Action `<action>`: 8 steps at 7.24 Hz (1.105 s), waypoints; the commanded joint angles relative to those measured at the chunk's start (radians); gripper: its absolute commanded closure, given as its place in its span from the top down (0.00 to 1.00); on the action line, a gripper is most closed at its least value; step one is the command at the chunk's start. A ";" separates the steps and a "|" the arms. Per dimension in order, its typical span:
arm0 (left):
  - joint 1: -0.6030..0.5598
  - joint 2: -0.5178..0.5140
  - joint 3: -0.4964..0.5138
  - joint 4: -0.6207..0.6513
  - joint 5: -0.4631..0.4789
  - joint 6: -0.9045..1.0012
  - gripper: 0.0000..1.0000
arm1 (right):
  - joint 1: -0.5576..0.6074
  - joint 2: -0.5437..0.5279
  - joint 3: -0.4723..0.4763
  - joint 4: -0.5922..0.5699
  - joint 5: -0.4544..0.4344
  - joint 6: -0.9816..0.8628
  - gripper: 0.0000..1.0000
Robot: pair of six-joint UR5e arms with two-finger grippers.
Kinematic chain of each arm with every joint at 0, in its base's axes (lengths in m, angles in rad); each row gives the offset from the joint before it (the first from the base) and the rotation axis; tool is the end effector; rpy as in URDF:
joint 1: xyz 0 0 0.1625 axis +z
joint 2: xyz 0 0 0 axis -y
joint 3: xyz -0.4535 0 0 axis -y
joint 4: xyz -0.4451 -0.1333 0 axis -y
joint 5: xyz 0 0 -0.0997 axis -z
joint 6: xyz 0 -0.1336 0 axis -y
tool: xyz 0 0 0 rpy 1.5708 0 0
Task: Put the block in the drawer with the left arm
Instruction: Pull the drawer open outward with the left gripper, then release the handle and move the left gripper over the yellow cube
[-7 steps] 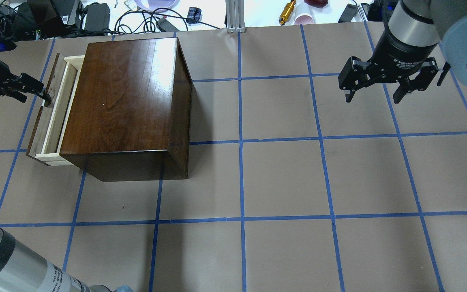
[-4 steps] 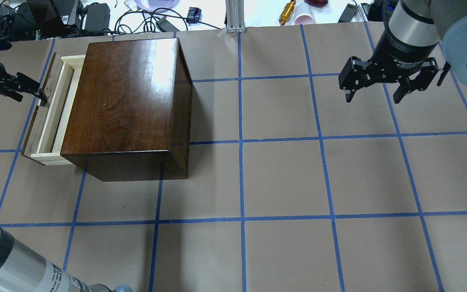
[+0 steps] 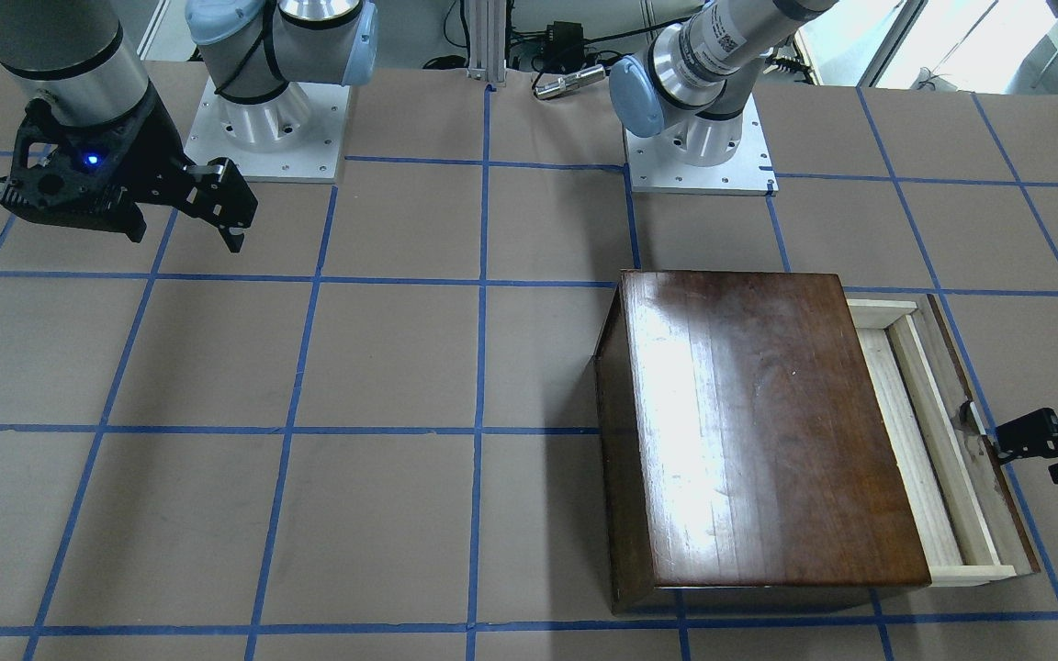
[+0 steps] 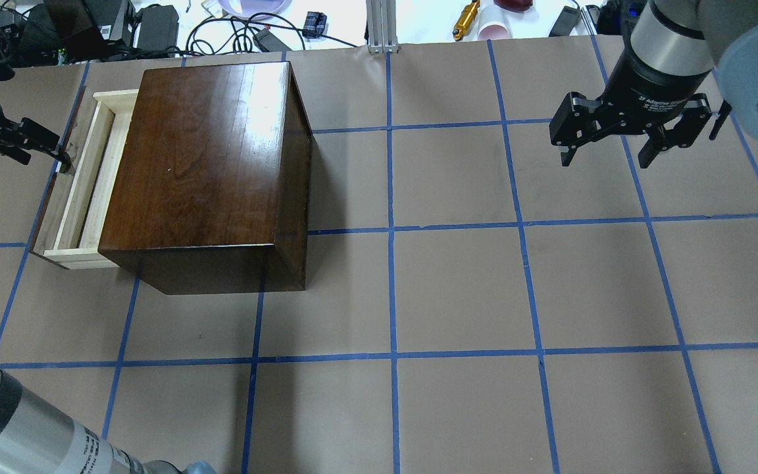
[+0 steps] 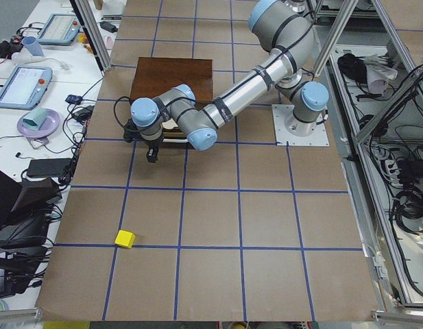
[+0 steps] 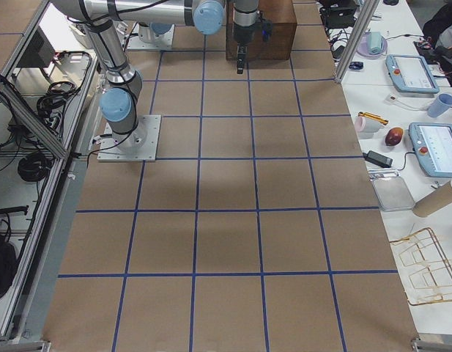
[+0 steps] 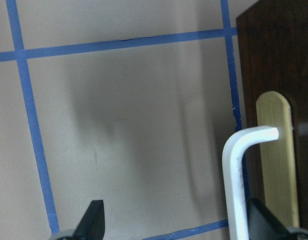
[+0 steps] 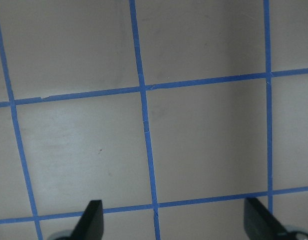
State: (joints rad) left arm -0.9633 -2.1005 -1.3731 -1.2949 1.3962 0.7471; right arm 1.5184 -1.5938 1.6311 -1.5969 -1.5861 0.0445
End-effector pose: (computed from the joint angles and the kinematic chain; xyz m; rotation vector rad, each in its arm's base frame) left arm 0.2951 -0.6987 0.2718 -0.1998 -2.9622 0.0979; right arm 0.1032 -0.5387 0.4646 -0.1513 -3.1226 -0.0176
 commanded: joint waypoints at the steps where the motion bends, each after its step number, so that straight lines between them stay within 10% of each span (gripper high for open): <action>1: 0.006 -0.003 0.002 0.000 0.001 0.012 1.00 | 0.000 0.000 0.000 0.000 0.000 0.000 1.00; 8: 0.086 -0.013 0.109 0.018 0.041 0.006 1.00 | 0.000 0.000 0.000 0.000 0.000 0.000 1.00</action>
State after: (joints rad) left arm -0.9158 -2.0994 -1.2837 -1.2907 1.4378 0.7491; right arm 1.5187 -1.5938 1.6306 -1.5969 -1.5861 0.0445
